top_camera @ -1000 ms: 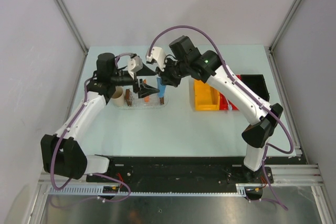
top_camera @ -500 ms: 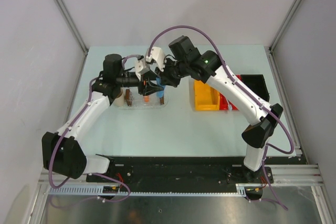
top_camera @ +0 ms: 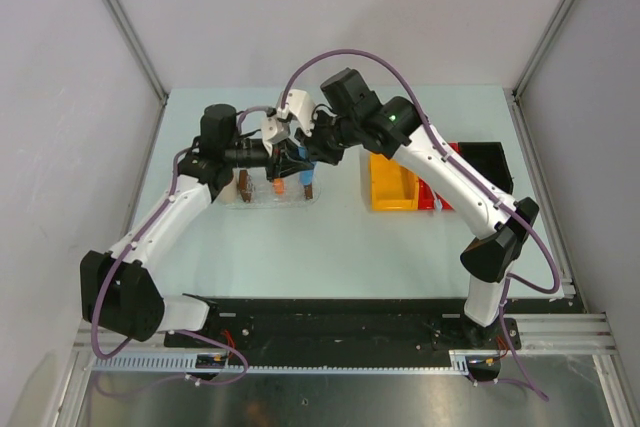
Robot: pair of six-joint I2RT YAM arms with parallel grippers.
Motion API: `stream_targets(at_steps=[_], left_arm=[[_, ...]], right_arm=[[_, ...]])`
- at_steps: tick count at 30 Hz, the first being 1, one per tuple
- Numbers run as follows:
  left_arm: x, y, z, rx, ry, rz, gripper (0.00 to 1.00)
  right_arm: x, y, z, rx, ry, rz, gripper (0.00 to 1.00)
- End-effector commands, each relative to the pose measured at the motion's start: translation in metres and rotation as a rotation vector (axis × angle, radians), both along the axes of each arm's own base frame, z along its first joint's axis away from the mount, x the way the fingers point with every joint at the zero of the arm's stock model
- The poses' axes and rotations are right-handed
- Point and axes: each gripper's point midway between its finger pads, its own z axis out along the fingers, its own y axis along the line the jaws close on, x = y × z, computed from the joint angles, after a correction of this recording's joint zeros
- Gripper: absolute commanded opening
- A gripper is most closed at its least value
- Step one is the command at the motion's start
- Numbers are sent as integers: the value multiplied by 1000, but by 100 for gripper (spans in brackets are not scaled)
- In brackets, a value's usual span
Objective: Prepare toiletry sets of a toothbrush and toothpaste on the tray
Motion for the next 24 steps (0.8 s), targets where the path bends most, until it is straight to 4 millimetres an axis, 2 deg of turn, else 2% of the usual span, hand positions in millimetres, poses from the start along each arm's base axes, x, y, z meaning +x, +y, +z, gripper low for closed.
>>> stream_targets(at_steps=[1,3,6,11,18,19,21,22,23,24], left_arm=[[-1,1,0,7,-42,8,13],[-2,2,-1,9,-40,9,8],[-3,2,-4,11,-39,7,2],[-4,3,-6,14,-39,9,0],[10,7,-3,22,-15,102,0],[21,9,-3,24,-24,155,0],[28,12,-7,10,6,220,0],[36,13,7,-34,-54,257,0],[44,18,9,-51,-69,321,0],[43,20,1,-70,-36,352,0]], right_arm=[[3,0,35,62,-81,-25,13],[5,-2,38,63,-91,-39,22],[7,-6,43,73,-98,-53,29],[13,-16,57,100,-112,-83,40],[20,-36,71,123,-135,-130,43],[24,-40,72,123,-139,-143,43],[25,-46,76,129,-148,-158,43],[28,-50,76,129,-150,-167,44],[27,-50,76,129,-151,-168,44],[27,-52,76,128,-151,-171,44]])
